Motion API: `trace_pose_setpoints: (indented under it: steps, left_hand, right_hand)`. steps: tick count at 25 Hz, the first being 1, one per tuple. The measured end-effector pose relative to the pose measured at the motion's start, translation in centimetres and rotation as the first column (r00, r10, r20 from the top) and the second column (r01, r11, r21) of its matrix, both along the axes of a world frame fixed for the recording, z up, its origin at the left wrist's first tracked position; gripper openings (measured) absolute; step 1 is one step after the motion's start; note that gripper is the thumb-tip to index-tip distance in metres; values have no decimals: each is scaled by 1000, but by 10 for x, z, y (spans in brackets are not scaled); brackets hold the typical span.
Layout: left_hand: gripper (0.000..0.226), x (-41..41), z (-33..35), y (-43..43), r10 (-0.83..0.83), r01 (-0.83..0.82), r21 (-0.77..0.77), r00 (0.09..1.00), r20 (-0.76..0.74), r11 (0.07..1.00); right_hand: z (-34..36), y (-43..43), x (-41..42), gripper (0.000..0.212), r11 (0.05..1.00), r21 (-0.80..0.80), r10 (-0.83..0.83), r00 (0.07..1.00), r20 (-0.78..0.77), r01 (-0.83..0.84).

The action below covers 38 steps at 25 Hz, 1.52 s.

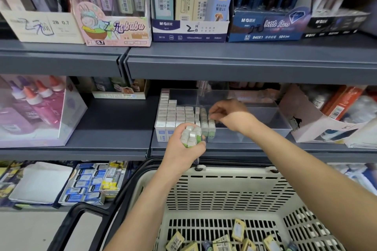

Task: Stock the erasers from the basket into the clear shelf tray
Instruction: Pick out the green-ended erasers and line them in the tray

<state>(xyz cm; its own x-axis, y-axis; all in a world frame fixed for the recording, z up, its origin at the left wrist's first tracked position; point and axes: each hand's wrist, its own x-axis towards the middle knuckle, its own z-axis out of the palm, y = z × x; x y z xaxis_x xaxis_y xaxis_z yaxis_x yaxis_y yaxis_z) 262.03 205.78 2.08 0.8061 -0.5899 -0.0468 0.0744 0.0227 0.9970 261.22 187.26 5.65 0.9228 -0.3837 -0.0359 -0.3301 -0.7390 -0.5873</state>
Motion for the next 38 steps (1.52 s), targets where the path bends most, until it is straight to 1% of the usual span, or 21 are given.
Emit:
trace_pose_setpoints:
  steps: [3,8,9,10,11,12,13,14,15,17,19,24,26,27,29,30,31,32,34,35,38]
  left_hand:
    - [30,2,-1,-1,-2,2,8,1000,-8,1000]
    - [31,3,-2,-3,2,-2,14,1000,-26,1000]
    - [32,4,-3,-2,-2,3,15,1000,-27,1000]
    - [32,4,-3,-2,-6,7,16,1000,-26,1000]
    - [32,4,-3,-2,-9,9,17,1000,-24,1000]
    - [32,4,-3,-2,-10,10,17,1000,-21,1000]
    - [31,4,-3,-2,-9,9,16,1000,-18,1000]
    - [31,4,-2,-2,-6,6,20,1000,-12,1000]
    - [31,4,-1,-2,-4,5,31,1000,-3,999]
    - [32,4,0,-2,-16,15,54,1000,14,998]
    - [27,3,0,-2,-42,40,55,998,37,998]
    - [27,3,-3,-3,-77,75,46,995,65,996]
    - [29,6,-7,-4,-47,47,11,999,13,999]
    - [29,7,-8,-4,-32,31,-16,999,-26,999]
    - [29,10,-11,-4,-20,17,-45,997,-72,999]
    - [29,11,-13,-4,-23,20,-47,997,-75,999]
    - [29,11,-14,-4,-28,24,-47,997,-74,999]
    - [30,12,-15,-5,-31,28,-46,997,-72,999]
    - [30,12,-15,-5,-34,31,-45,997,-73,998]
    - [30,12,-15,-5,-35,31,-49,997,-73,998]
    - [29,12,-15,-6,-41,37,-57,996,-76,998]
  right_hand:
    - [-2,0,1,9,1000,11,27,999,-34,-26]
    - [7,-1,-4,19,997,41,63,994,-92,-59]
    - [11,1,-5,21,997,8,74,991,-108,-74]
    - [15,3,-8,22,994,-60,85,990,-112,-92]
    - [18,7,-12,23,983,-149,93,992,-82,-105]
    - [22,13,-17,22,969,-218,111,994,-14,-112]
    - [25,20,-24,20,964,-232,145,988,62,-127]
    - [26,28,-32,17,969,-186,188,975,118,-164]
    - [28,35,-38,13,971,-95,230,963,139,-219]
    - [28,45,-46,11,963,50,259,959,116,-267]
    - [26,45,-48,12,968,73,234,967,106,-242]
    - [25,39,-54,11,966,160,186,977,108,-202]
    - [29,24,-52,11,973,189,111,985,134,-136]
    - [33,15,-48,12,976,201,50,982,180,-87]
    - [40,-2,-37,23,959,283,-102,950,296,15]
    - [40,-7,-29,28,950,307,-160,934,321,58]
    - [37,-10,-21,29,959,266,-179,932,316,94]
    - [32,-10,-13,26,977,177,-163,947,278,117]
    - [19,-7,-4,21,994,44,-105,978,183,99]
    - [14,-6,0,20,997,31,-80,987,142,77]
    - [0,-4,3,18,997,67,-28,999,27,26]
